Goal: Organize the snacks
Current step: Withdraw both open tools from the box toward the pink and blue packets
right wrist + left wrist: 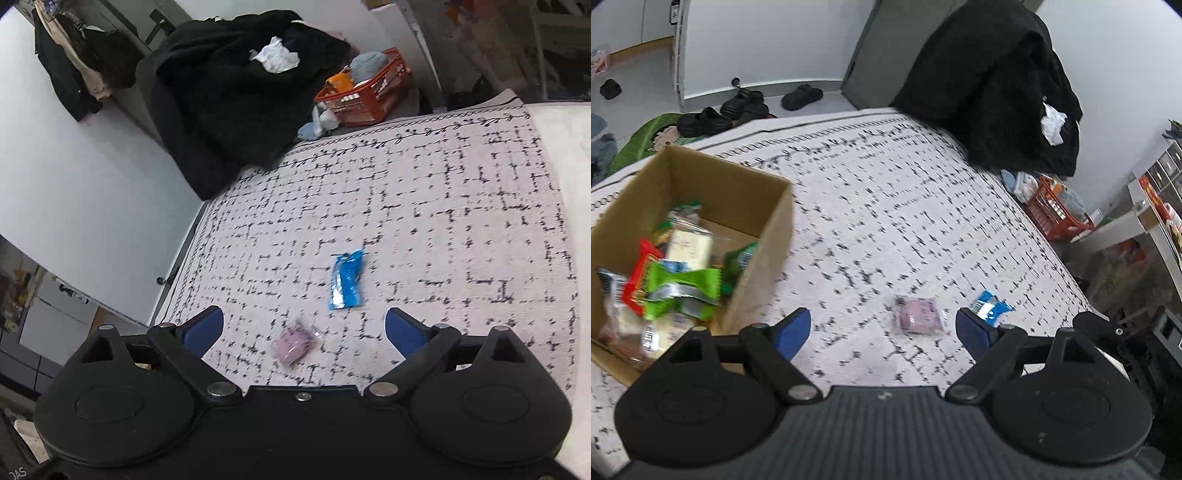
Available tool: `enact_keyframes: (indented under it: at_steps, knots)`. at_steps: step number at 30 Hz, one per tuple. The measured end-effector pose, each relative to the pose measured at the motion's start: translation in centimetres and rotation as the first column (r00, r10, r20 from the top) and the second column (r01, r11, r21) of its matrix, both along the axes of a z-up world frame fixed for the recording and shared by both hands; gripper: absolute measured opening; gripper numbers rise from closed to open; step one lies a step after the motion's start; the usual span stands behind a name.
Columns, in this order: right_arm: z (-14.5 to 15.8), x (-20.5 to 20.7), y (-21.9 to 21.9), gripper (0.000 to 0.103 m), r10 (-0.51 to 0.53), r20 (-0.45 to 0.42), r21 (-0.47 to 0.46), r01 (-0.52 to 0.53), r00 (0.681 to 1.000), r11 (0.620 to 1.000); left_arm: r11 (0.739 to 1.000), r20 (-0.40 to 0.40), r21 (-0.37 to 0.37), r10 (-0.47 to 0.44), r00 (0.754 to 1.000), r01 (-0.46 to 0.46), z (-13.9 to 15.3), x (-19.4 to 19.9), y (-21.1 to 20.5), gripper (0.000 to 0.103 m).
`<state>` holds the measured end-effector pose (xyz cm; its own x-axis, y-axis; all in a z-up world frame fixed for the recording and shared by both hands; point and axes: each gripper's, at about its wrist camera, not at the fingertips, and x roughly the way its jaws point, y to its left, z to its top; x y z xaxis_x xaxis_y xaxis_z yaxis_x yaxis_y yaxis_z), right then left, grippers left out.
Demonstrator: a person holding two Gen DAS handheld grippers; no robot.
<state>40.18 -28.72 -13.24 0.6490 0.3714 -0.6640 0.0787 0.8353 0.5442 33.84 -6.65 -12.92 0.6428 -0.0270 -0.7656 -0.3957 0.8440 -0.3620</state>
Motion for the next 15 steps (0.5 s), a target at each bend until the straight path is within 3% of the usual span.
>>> enact_keyframes:
  at_steps: [7, 15]
  knots:
    - [-0.6, 0.6, -1.2, 0.090, -0.018, 0.015, -0.003, 0.018, 1.000, 1.000, 0.998, 0.016, 0.023, -0.051, 0.999, 0.051, -1.2, 1.6, -2.5, 0.085]
    - [-2.0, 2.0, -0.6, 0.084, 0.034, 0.025, -0.065, -0.033, 0.999, 0.997, 0.993, 0.012, 0.060, -0.106, 0.994, 0.105, -3.1, 3.8, -4.3, 0.082]
